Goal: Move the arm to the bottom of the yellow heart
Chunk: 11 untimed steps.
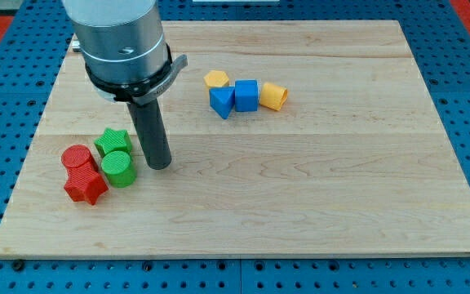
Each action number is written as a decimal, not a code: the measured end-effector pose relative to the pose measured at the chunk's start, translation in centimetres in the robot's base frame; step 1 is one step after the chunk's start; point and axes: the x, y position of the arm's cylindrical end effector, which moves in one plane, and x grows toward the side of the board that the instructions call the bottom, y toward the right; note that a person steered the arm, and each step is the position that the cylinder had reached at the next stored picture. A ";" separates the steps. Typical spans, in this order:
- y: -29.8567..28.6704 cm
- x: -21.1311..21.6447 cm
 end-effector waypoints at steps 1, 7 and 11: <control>0.7 -1.3; 6.5 -3.3; 14.3 -13.3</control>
